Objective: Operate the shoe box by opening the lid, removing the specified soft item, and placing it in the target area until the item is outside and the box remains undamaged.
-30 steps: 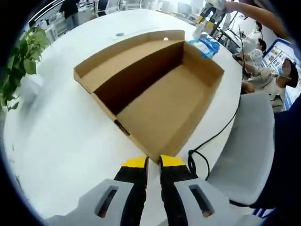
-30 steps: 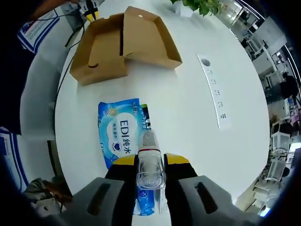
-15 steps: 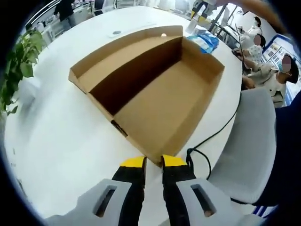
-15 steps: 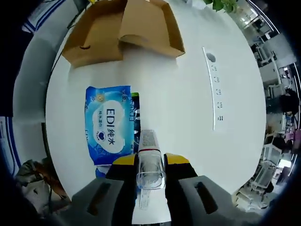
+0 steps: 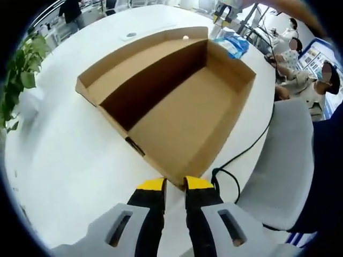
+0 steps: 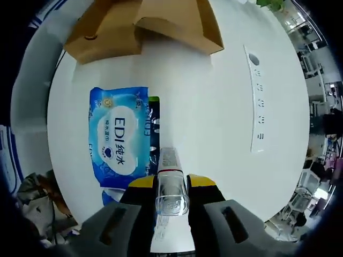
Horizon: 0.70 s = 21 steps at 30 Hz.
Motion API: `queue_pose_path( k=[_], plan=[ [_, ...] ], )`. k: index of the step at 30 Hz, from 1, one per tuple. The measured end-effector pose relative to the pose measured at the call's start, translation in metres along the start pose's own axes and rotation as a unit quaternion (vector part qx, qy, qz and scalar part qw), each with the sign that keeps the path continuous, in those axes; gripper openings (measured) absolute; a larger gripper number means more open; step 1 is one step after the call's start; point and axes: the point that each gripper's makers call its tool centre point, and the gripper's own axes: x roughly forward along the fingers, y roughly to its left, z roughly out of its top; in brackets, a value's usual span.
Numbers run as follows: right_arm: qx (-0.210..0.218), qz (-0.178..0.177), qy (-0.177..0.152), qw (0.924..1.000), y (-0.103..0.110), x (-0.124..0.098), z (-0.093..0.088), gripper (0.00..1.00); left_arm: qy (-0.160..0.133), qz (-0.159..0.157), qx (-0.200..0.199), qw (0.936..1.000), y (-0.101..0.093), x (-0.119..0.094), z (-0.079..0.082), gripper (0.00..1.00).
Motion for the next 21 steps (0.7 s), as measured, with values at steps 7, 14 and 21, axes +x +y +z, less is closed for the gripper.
queue_pose_path(
  k=[7,14,21],
  plan=[
    [0.001,0.006,0.003,1.0,0.0007,0.0061,-0.0013,0.18,-0.001,-0.003,-0.002,1.0,0.0006,0.0002,0.0002,0.1],
    [0.0,0.008,0.004,1.0,0.0002,0.0081,-0.0001,0.19,0.001,-0.005,-0.001,1.0,0.0008,0.0011,0.0005,0.11],
    [0.009,0.008,0.001,0.9999,-0.0027,0.0084,-0.0012,0.19,0.001,-0.008,0.0,1.0,0.0005,0.0019,0.0005,0.11]
  ],
)
